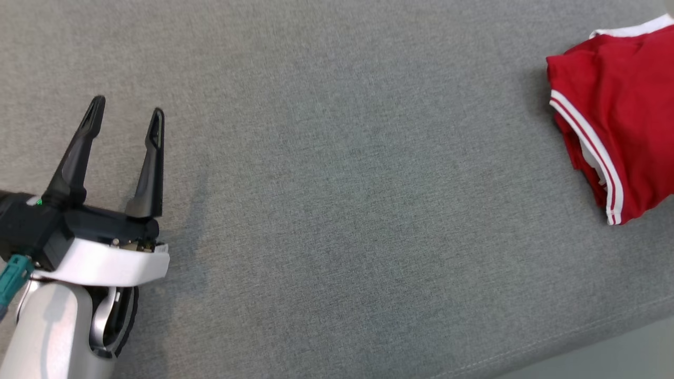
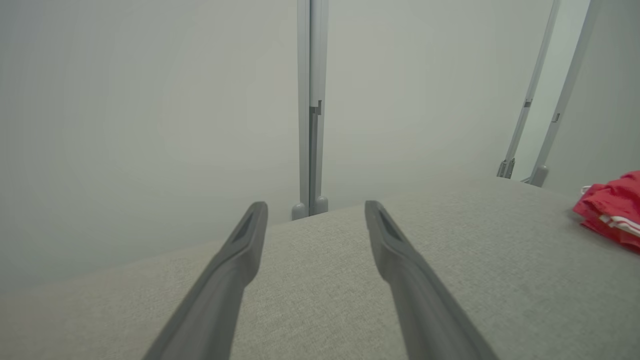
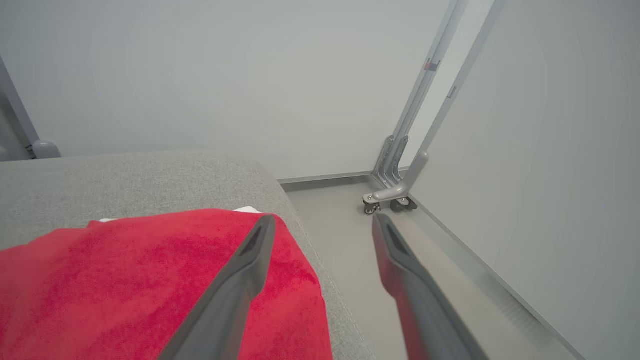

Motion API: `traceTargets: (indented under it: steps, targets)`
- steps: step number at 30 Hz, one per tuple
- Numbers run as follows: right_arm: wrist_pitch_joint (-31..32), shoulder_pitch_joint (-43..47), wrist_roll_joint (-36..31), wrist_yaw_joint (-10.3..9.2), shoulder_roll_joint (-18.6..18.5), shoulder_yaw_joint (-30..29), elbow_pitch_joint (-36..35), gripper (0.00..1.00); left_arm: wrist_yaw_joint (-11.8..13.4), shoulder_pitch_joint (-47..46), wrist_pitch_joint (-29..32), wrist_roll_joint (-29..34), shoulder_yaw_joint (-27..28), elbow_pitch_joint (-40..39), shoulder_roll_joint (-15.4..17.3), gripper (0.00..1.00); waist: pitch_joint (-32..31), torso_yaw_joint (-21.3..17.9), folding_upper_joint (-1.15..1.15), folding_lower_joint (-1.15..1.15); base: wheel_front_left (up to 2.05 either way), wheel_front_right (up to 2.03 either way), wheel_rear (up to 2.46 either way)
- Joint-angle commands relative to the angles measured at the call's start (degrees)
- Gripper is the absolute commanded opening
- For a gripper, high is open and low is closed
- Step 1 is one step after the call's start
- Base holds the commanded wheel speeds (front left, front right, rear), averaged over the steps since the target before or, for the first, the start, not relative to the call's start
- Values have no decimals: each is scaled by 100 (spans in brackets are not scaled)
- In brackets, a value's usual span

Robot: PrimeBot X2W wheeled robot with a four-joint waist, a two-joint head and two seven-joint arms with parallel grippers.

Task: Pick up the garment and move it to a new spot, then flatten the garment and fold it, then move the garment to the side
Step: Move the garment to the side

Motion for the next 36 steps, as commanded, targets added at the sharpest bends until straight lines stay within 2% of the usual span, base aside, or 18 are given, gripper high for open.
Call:
traceTargets:
  steps: [1, 6, 7, 15, 20, 27, 36]
  targets:
    - [-80, 173, -19, -2, 79, -9, -190, 100, 70, 140, -55, -49, 48, 66, -10, 100, -292, 50, 0, 0, 0, 0, 0]
    - [-109, 688, -212, -2, 428, 35, -1070, 100, 230, 504, -114, -88, 112, 129, -110, 100, -785, 170, 0, 0, 0, 0, 0]
    - [-109, 688, -212, -2, 428, 35, -1070, 100, 230, 504, -114, -88, 112, 129, -110, 100, -785, 170, 0, 0, 0, 0, 0]
    - [-92, 1955, -546, -2, 1413, 115, -2656, 100, 376, 1073, -80, -150, 97, 259, -182, 100, -1494, 518, 0, 0, 0, 0, 0]
    - [169, 2661, -679, -2, 1781, 163, -3421, 100, 415, 1308, -69, -202, 44, 400, -244, 100, -1880, 718, 0, 0, 0, 0, 0]
    - [610, 3499, -796, -2, 2020, 207, -4171, 100, 431, 1660, 89, -253, -36, 465, -230, 100, -2300, 884, 0, 0, 0, 0, 0]
    - [968, 4139, -865, -2, 2170, 274, -4602, 100, 486, 1979, 256, -300, -75, 447, -174, 100, -2652, 995, 0, 0, 0, 0, 0]
